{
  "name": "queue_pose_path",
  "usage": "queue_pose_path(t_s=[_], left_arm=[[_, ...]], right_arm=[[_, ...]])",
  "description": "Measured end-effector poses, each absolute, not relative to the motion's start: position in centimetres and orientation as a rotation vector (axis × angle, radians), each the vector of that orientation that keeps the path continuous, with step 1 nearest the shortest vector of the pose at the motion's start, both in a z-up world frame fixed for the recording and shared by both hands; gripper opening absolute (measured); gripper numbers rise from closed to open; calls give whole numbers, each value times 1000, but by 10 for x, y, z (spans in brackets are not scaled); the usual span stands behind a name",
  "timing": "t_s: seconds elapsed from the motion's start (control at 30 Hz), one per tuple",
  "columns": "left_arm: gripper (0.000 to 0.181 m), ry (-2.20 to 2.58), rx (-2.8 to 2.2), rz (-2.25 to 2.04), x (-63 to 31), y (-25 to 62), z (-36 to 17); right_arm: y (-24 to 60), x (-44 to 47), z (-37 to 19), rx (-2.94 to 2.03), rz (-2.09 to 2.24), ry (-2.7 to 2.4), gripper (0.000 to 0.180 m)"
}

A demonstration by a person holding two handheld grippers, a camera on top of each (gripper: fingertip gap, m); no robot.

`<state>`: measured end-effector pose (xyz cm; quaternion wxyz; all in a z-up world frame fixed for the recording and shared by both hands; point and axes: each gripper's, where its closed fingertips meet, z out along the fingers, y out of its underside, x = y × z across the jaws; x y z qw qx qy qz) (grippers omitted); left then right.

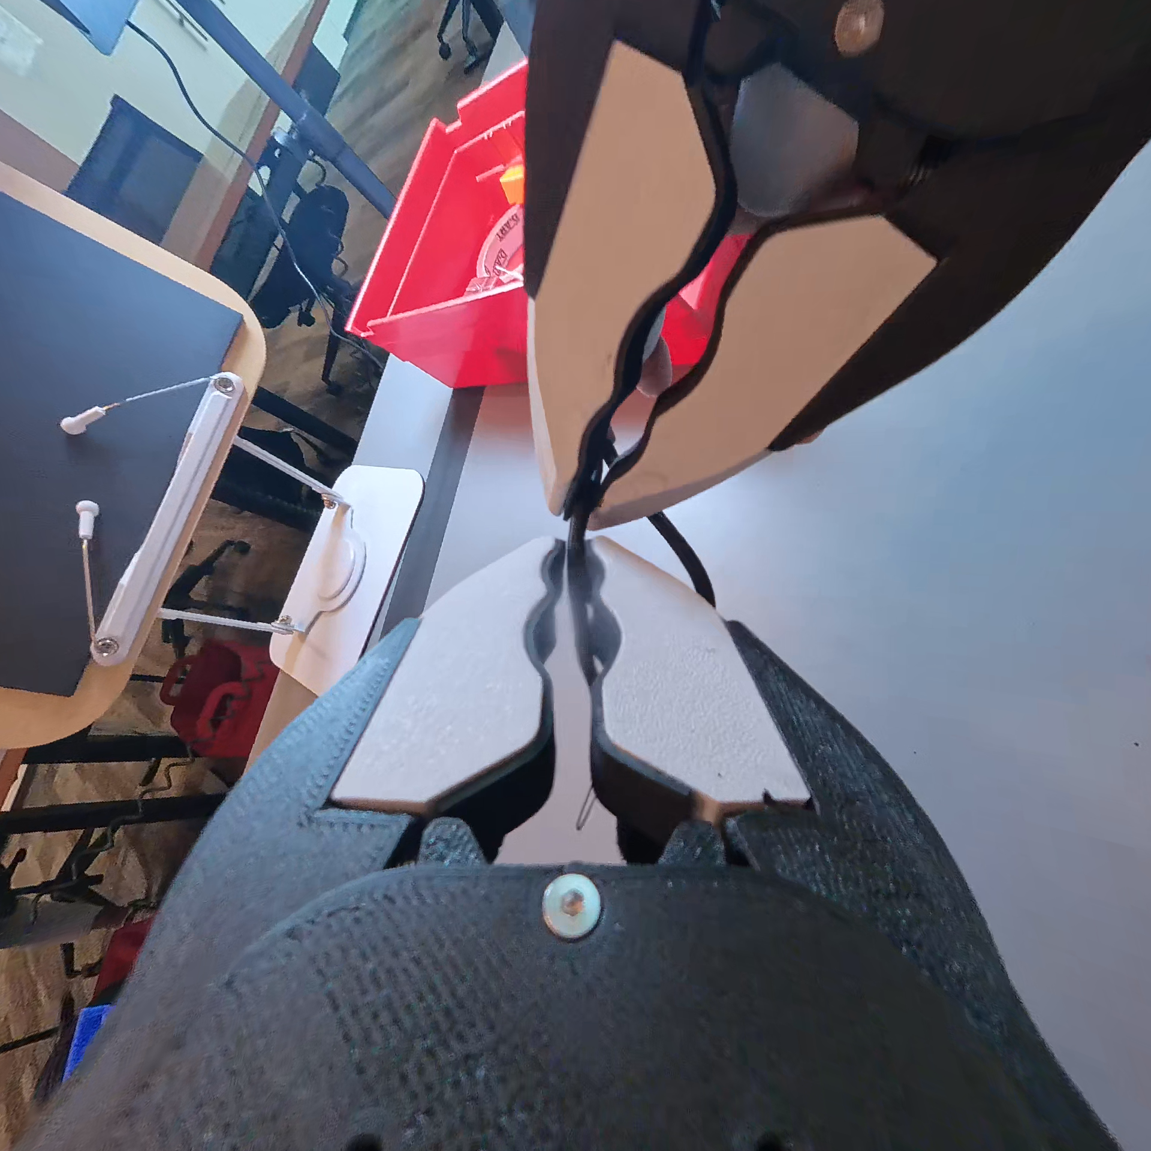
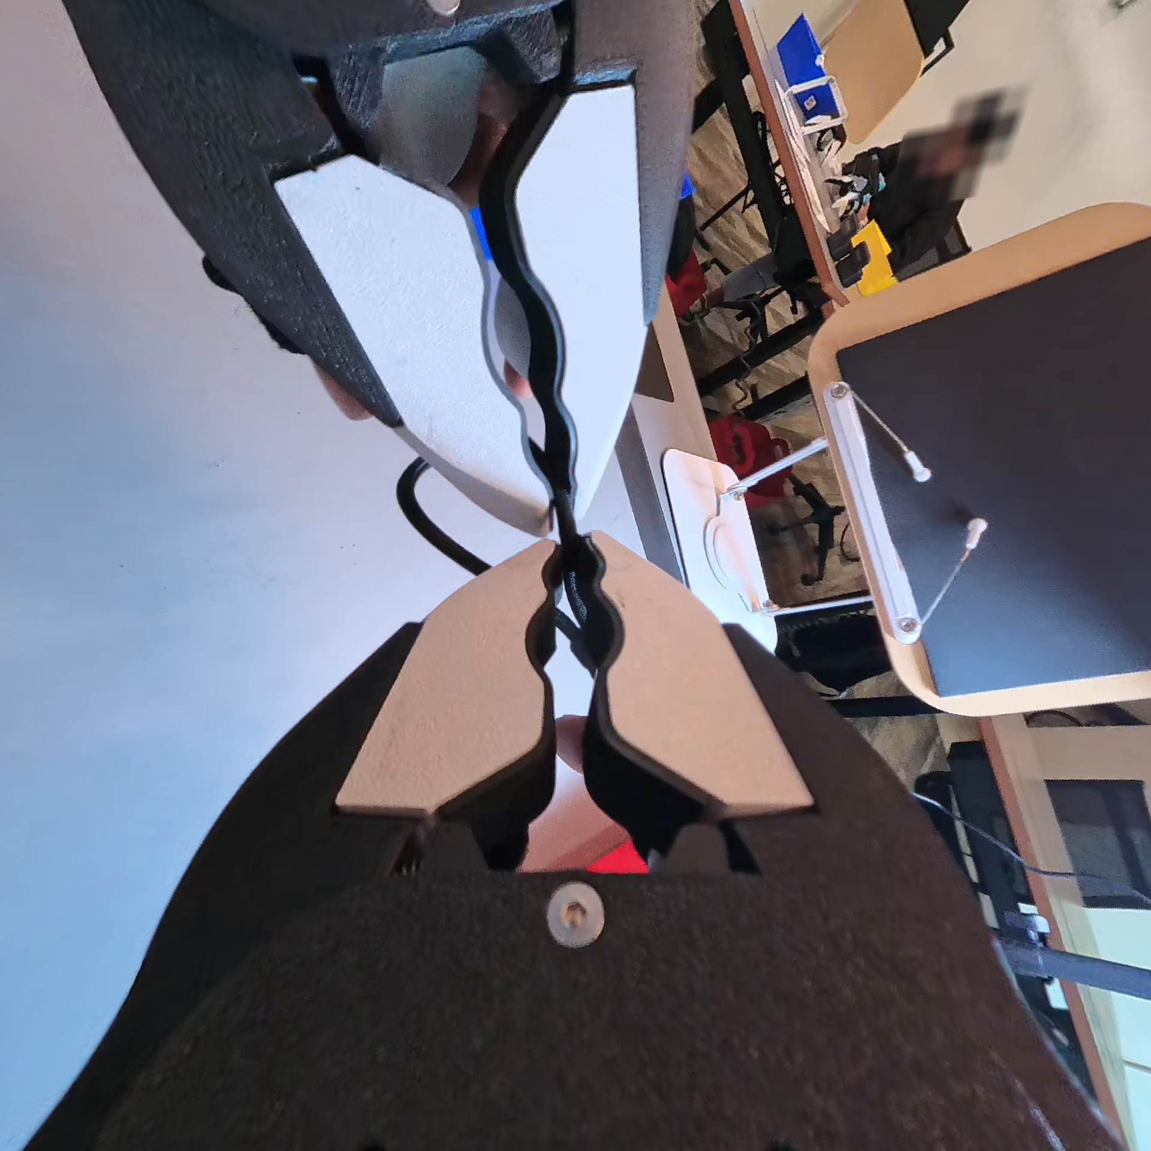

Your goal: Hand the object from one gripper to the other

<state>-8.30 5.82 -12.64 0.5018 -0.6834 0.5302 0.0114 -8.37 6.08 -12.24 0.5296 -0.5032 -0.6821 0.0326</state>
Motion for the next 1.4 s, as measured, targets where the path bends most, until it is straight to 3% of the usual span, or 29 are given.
queue_pose_path(t_s=[0.27, 0.5, 0.63, 0.87, 1.27, 1.4], left_arm=[[3, 1195, -1587, 36, -86, 63, -108], [4, 1182, -1642, -19, -88, 62, -112], [29, 1155, -1686, -49, -85, 62, -113], [4, 1153, -1650, 15, -84, 63, -111], [3, 896, -1484, -132, -77, 63, -68], [3, 857, -1392, -171, -73, 56, -54]], right_arm=[[75, -78, -109, -1251, 122, -1507, 13], [78, -77, -102, -1226, 100, -1479, 4], [75, -79, -108, -1157, -20, -1540, 4], [71, -83, -108, -1069, -101, -1560, 4], [89, -71, -53, -1157, 119, -1128, 38], [88, -72, -51, -1278, 359, -1045, 39]])
